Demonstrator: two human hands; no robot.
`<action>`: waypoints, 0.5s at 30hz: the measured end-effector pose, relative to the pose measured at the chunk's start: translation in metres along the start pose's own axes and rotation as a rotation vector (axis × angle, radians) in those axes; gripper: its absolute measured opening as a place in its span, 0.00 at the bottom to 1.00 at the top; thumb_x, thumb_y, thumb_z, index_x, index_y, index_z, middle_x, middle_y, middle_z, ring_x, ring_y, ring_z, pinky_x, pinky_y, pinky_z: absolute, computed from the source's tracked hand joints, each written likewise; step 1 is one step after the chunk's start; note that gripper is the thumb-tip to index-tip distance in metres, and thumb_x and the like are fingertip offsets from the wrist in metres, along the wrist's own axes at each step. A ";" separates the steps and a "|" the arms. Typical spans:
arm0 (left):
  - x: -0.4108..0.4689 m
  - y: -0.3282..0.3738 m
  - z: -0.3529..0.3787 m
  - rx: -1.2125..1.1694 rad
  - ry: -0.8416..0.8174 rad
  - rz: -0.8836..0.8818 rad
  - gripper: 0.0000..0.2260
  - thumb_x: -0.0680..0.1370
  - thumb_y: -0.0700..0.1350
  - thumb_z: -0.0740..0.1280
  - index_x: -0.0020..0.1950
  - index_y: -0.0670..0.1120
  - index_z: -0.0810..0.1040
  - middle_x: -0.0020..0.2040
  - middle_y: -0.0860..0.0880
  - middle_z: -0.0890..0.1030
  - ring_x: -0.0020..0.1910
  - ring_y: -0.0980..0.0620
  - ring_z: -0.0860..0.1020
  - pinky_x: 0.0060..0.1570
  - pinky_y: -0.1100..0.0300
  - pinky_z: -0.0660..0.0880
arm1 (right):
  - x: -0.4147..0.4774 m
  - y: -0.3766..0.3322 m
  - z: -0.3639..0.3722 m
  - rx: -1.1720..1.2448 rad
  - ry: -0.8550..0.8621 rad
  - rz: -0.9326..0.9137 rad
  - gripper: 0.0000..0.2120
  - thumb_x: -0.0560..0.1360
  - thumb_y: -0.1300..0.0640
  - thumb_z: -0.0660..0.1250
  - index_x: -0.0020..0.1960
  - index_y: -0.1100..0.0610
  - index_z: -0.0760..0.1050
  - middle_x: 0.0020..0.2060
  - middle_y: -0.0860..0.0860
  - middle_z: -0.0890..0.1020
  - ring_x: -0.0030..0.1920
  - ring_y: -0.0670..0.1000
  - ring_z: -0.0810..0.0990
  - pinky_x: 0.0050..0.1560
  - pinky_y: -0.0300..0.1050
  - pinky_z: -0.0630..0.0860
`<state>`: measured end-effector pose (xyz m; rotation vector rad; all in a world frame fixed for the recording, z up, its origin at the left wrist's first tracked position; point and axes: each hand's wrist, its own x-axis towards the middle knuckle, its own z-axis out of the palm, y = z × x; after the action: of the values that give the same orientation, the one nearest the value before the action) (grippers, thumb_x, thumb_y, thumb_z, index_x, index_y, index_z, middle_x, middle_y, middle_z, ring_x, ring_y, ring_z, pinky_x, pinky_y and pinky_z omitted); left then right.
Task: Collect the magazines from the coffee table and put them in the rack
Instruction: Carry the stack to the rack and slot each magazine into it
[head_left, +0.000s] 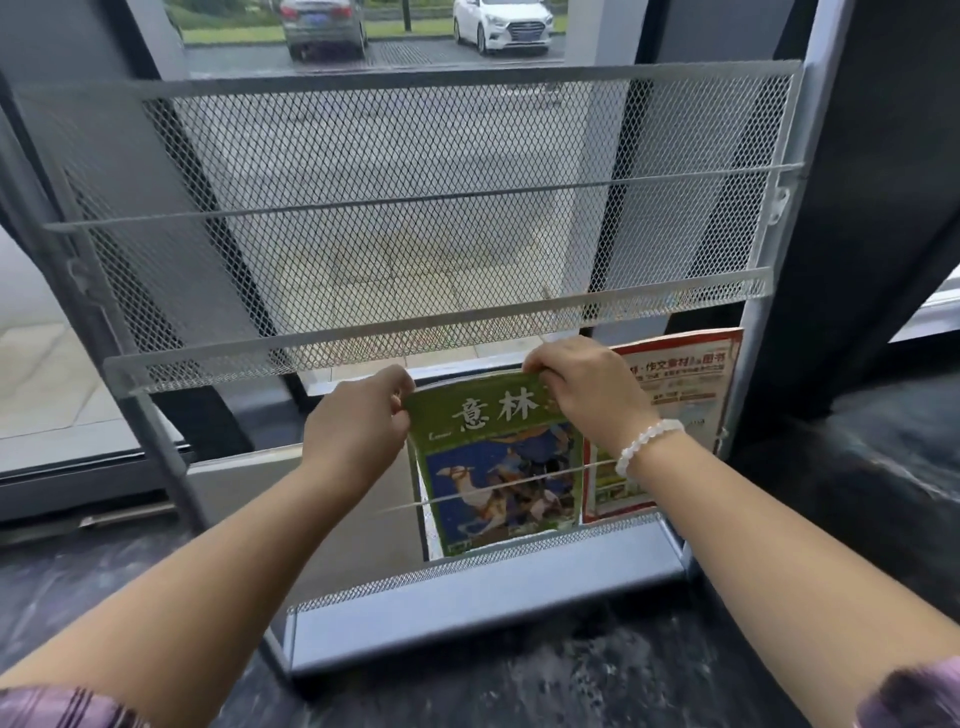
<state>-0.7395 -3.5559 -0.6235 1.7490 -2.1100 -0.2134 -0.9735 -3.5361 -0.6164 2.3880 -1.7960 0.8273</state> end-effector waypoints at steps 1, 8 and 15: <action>0.000 0.000 0.001 -0.014 -0.002 -0.015 0.08 0.75 0.45 0.62 0.53 0.55 0.75 0.47 0.51 0.84 0.41 0.48 0.81 0.40 0.53 0.78 | 0.000 -0.001 0.000 0.014 0.010 0.013 0.09 0.76 0.65 0.62 0.49 0.59 0.80 0.43 0.55 0.84 0.45 0.55 0.80 0.46 0.45 0.75; -0.001 0.006 0.008 0.000 0.018 -0.011 0.10 0.75 0.46 0.61 0.56 0.55 0.75 0.50 0.53 0.83 0.48 0.47 0.79 0.38 0.58 0.70 | -0.001 0.007 0.003 0.038 -0.030 0.092 0.10 0.78 0.63 0.60 0.52 0.57 0.79 0.44 0.55 0.83 0.45 0.55 0.80 0.47 0.46 0.76; -0.006 -0.019 0.013 0.424 -0.115 0.074 0.18 0.73 0.53 0.63 0.62 0.50 0.72 0.58 0.49 0.80 0.57 0.46 0.76 0.50 0.54 0.70 | -0.003 0.000 0.005 -0.065 0.019 0.017 0.11 0.74 0.66 0.63 0.54 0.58 0.79 0.49 0.54 0.84 0.52 0.54 0.80 0.55 0.51 0.77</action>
<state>-0.7260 -3.5557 -0.6430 1.9169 -2.4347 0.1722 -0.9724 -3.5351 -0.6221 2.3211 -1.8096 0.7780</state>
